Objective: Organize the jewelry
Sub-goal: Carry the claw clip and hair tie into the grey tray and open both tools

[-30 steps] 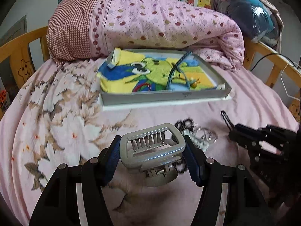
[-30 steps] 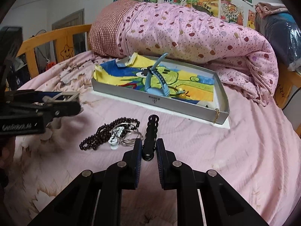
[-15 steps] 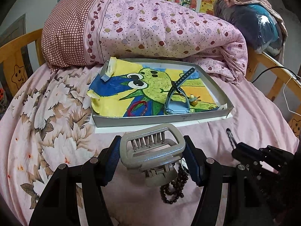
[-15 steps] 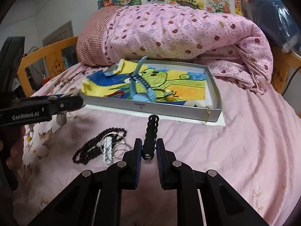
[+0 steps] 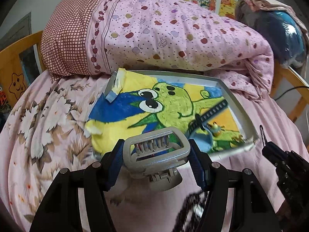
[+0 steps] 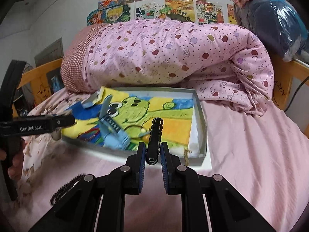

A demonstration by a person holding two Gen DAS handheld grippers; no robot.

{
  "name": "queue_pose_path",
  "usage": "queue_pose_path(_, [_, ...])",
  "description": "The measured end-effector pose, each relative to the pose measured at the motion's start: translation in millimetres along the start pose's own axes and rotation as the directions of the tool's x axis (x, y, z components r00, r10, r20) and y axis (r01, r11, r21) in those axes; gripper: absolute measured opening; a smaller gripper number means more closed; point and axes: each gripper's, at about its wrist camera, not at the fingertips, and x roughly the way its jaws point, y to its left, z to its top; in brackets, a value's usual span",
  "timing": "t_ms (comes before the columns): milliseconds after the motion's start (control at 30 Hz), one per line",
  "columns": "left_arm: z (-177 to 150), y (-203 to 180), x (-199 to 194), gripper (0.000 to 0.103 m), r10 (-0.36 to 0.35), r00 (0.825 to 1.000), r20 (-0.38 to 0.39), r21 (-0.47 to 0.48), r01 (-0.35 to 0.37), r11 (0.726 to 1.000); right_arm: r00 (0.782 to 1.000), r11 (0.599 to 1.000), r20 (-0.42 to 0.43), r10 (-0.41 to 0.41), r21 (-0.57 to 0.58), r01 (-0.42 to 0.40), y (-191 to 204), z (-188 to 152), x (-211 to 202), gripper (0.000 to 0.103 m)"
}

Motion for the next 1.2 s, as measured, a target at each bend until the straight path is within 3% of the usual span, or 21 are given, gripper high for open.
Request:
queue_pose_path(433, [6.1, -0.1, 50.6, 0.058, 0.025, 0.996, -0.088, -0.008, -0.026, 1.0, 0.998, 0.999, -0.027, 0.054, 0.008, -0.054, -6.4, 3.5, 52.2, 0.015])
queue_pose_path(933, [4.6, 4.3, 66.8, 0.058, -0.008, 0.991, -0.134, -0.052, 0.001, 0.999, 0.996, 0.997, -0.072, 0.058, 0.052, -0.055, -14.4, 2.4, 60.2, 0.016])
queue_pose_path(1200, [6.2, 5.9, 61.3, 0.061, -0.042, 0.988, -0.148, -0.09, 0.029, 0.996, 0.995, 0.997, -0.088, 0.054, 0.056, -0.05, -15.5, 2.8, 52.4, 0.032])
